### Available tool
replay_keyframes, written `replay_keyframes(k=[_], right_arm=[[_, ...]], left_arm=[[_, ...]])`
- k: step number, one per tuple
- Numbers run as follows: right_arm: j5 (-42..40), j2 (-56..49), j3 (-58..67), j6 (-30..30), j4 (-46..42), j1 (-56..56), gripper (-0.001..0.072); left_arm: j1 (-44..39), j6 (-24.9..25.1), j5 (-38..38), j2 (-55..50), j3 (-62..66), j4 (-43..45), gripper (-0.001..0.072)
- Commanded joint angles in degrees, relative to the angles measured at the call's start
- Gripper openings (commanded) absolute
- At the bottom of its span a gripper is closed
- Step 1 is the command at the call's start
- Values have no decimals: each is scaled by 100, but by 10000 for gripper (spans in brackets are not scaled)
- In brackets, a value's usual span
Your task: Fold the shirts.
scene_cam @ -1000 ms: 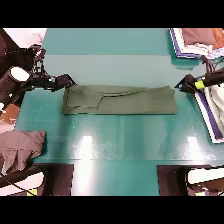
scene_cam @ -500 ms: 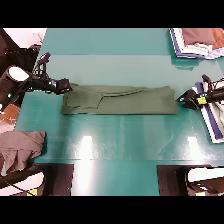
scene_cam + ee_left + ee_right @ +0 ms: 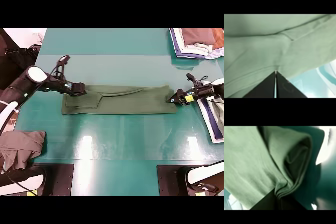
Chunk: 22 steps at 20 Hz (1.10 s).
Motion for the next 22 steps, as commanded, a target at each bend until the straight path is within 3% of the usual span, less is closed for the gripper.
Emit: replay_keyframes(k=[1, 6, 13, 22], right_arm=[[400, -44, 352, -17, 155, 133, 16], [929, 765, 898, 306, 1067, 214, 15], [931, 1556, 2546, 1259, 1071, 1102, 15], [693, 1539, 3407, 1388, 966, 2315, 15]], left_arm=[[-428, -37, -15, -468, 496, 2, 27], [-1130, -87, -20, -1670, 1792, 2, 28], [-2072, -352, -221, -3327, 3501, -15, 27], [-2557, -328, 190, -3803, 3799, -409, 28]])
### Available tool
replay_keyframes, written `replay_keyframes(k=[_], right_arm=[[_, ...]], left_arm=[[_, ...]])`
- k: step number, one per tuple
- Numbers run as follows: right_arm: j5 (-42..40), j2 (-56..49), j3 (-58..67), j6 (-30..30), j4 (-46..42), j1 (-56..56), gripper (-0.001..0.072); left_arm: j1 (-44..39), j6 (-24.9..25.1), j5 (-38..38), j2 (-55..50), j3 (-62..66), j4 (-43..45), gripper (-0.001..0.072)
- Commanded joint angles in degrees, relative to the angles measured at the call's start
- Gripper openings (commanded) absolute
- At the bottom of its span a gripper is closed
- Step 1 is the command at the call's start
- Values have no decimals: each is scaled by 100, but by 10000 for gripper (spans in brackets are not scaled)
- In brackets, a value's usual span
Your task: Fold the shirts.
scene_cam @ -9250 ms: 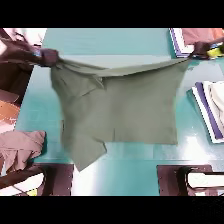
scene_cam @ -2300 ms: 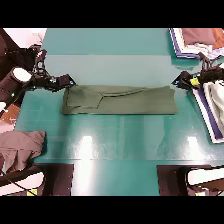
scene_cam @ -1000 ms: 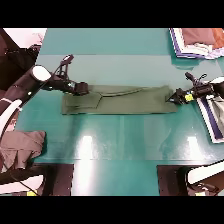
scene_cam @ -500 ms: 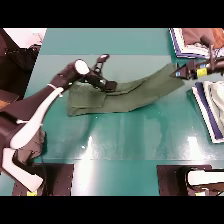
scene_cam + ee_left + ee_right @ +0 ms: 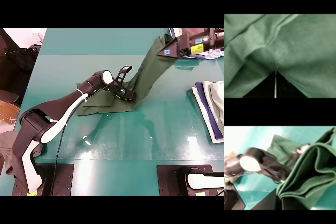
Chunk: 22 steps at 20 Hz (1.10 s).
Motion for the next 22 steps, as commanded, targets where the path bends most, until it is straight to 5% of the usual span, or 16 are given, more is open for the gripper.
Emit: replay_keyframes(k=[1, 6, 12, 20, 21, 22], right_arm=[[-76, -26, 149, 52, -37, 337, 15], [-74, -125, 149, -20, -33, 339, 15], [-173, -442, 151, -166, -22, 903, 15], [-2662, -1727, 151, -730, -22, 3252, 18], [-2806, -1928, 153, -828, -17, 3471, 66], [-2905, -2116, 151, -981, -20, 3668, 320]], left_arm=[[-61, 13, 127, -72, 81, -146, 28], [444, 9, -671, 9, 376, -46, 26], [1742, 15, -769, 1198, 376, 669, 27], [3585, 232, -1423, 2597, 378, 938, 28], [3718, 232, -1539, 2667, 376, 938, 28], [3812, 232, -1644, 2691, 376, 935, 28]])
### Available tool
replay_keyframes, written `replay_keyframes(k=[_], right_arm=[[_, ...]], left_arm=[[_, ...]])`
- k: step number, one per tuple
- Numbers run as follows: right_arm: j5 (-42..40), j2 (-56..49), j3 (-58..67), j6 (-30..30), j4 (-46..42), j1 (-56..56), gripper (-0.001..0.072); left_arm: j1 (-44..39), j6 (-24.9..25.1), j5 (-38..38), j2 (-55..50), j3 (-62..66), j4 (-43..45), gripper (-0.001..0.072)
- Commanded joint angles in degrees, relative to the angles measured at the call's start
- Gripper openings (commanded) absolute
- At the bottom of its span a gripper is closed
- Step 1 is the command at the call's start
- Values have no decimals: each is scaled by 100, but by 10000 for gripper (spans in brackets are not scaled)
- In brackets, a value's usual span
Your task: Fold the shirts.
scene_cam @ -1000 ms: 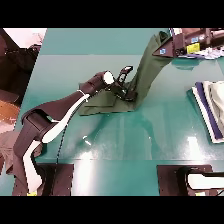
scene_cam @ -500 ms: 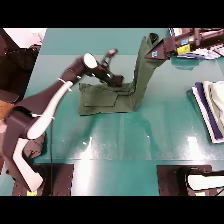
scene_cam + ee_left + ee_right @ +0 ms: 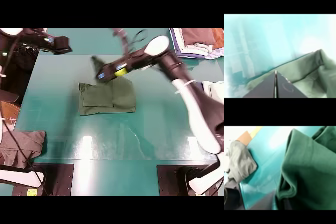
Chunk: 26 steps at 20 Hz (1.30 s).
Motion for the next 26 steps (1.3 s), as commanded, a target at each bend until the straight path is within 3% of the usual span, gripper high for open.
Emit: replay_keyframes(k=[1, 2, 4, 7, 10, 15, 17, 18, 22, 26], right_arm=[[-868, -634, 11, -341, -17, 802, 540], [-839, -730, 63, -341, -20, 866, 616], [-407, -748, 273, -330, -203, 769, 549], [756, -476, 365, 39, -1019, 186, 550], [1403, 66, -431, 332, -1587, -691, 549], [778, 868, -2579, 688, -1379, -2319, 561], [542, 802, -3075, 682, -824, -2761, 697], [452, 691, -3228, 669, -538, -2896, 700], [435, -31, -3147, 367, 258, -2857, 696], [435, -691, -2420, 372, 516, -2218, 696]], left_arm=[[518, 35, -435, 275, 4, 48, 28], [540, 35, -496, 275, 4, 48, 28], [527, 61, -549, 275, 4, 24, 28], [516, 74, -664, 278, 4, -4, 28], [516, 79, -791, 275, -13, -9, 28], [516, 79, -837, 273, -13, -22, 28], [516, 76, -826, 273, -13, -24, 28], [516, 76, -826, 273, -13, -24, 28], [516, 76, -828, 273, -13, -24, 28], [516, 83, -826, 273, -13, -22, 28]])
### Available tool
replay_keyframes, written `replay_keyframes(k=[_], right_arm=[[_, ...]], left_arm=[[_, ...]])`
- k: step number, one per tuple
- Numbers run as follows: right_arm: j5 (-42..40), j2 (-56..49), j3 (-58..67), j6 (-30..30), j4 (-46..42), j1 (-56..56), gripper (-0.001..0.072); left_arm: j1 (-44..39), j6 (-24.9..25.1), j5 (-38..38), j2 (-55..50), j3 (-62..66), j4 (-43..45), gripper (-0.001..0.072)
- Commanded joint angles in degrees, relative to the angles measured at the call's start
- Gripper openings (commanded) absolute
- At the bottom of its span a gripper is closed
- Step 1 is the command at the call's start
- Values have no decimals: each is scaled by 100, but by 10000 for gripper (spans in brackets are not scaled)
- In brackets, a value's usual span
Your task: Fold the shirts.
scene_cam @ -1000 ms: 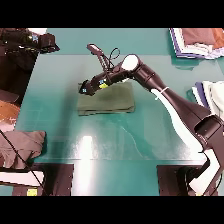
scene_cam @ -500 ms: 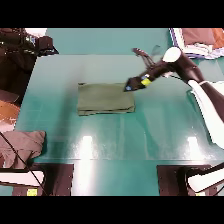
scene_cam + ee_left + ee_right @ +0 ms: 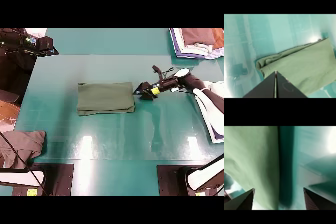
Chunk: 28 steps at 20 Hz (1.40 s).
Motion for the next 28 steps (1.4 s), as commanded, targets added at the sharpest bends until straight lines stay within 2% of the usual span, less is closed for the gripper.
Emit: replay_keyframes(k=[1, 3, 4, 6, 7, 8, 13, 17, 20, 24, 28], right_arm=[[-28, -553, 494, -50, 404, 446, 696], [-28, -758, 765, -52, 468, 723, 679], [-28, -828, 881, -57, 463, 839, 561], [-48, -892, 1062, -227, 428, 1021, 243], [-42, -890, 1134, -330, 428, 1073, 108], [-13, -885, 1226, -387, 422, 1073, 16], [50, -164, 1276, 13, 103, 444, 15], [125, 1029, 859, 229, -540, -929, 15], [116, 1722, 599, 251, -673, -2116, 15], [0, 2142, 566, 133, -671, -3499, 15], [-664, 2179, 566, 4, -660, -4323, 14]], left_arm=[[4, 33, -2, 4, 0, 0, 28], [4, 39, -17, 4, 0, 0, 28], [4, 39, -20, 4, 0, 0, 28], [4, 37, -28, 4, 0, 0, 28], [4, 39, -52, 4, 0, 0, 28], [2, 37, -74, 4, 0, 0, 28], [-385, 42, -127, 4, 0, 153, 27], [-944, 85, -48, 4, 0, 299, 27], [-1298, 83, 153, 4, 0, 299, 27], [-1635, 81, 380, 4, 0, 299, 28], [-1836, 79, 433, 4, 0, 293, 28]])
